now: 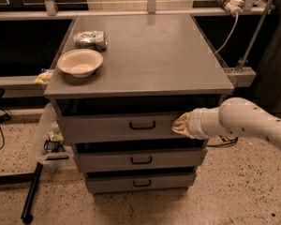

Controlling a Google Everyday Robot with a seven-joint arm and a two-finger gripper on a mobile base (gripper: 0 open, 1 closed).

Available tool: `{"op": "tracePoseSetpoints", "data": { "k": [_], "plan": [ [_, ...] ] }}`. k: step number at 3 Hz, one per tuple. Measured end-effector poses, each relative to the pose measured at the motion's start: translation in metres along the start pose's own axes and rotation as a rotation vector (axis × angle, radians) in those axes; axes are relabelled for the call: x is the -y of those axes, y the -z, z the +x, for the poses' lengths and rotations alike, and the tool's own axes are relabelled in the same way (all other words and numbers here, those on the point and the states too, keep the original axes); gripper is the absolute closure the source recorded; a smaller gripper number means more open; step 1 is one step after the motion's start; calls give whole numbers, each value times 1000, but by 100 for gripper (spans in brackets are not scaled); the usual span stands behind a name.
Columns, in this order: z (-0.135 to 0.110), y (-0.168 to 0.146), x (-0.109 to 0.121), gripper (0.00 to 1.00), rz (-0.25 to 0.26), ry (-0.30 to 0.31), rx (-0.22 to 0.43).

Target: Close top drawer

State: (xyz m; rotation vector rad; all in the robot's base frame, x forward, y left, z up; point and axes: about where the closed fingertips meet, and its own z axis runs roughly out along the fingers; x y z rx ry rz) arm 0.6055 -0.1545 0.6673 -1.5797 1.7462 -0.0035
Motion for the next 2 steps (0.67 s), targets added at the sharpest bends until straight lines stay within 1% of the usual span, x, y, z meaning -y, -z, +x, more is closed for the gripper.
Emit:
{"op": "tracePoseSetpoints", "data": {
  "k": [1, 2],
  "plan": [
    [-11, 30, -25, 100, -63, -21, 16],
    [-29, 75, -49, 100, -107, -45, 42]
  ]
}}
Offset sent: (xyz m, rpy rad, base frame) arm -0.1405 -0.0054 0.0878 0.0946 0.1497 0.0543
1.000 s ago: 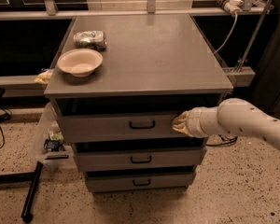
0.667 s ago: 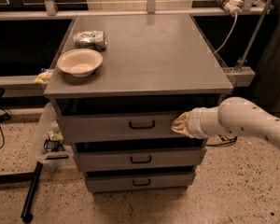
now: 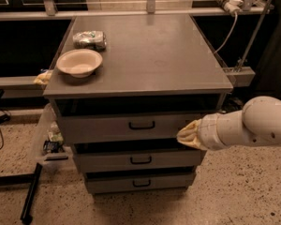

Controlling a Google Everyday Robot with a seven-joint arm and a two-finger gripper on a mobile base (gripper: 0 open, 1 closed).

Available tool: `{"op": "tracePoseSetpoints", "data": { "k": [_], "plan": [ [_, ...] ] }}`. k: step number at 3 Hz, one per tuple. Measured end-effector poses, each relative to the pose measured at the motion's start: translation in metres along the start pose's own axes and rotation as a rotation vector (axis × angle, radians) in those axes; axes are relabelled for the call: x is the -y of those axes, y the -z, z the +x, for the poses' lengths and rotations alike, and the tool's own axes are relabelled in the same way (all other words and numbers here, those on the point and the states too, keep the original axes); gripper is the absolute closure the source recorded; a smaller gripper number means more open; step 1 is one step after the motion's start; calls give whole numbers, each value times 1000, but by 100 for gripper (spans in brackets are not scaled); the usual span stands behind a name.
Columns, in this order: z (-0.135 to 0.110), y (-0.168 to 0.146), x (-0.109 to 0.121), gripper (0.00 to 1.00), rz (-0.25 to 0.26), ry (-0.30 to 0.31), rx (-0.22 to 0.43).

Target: Close top drawer

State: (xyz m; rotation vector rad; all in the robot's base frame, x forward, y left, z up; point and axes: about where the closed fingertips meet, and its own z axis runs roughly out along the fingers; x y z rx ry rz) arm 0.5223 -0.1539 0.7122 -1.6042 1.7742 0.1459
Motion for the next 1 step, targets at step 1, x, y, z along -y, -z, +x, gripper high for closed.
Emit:
{"op": "tracePoseSetpoints", "data": {
  "k": [1],
  "plan": [
    [0, 0, -1, 81, -5, -2, 0]
  ]
}}
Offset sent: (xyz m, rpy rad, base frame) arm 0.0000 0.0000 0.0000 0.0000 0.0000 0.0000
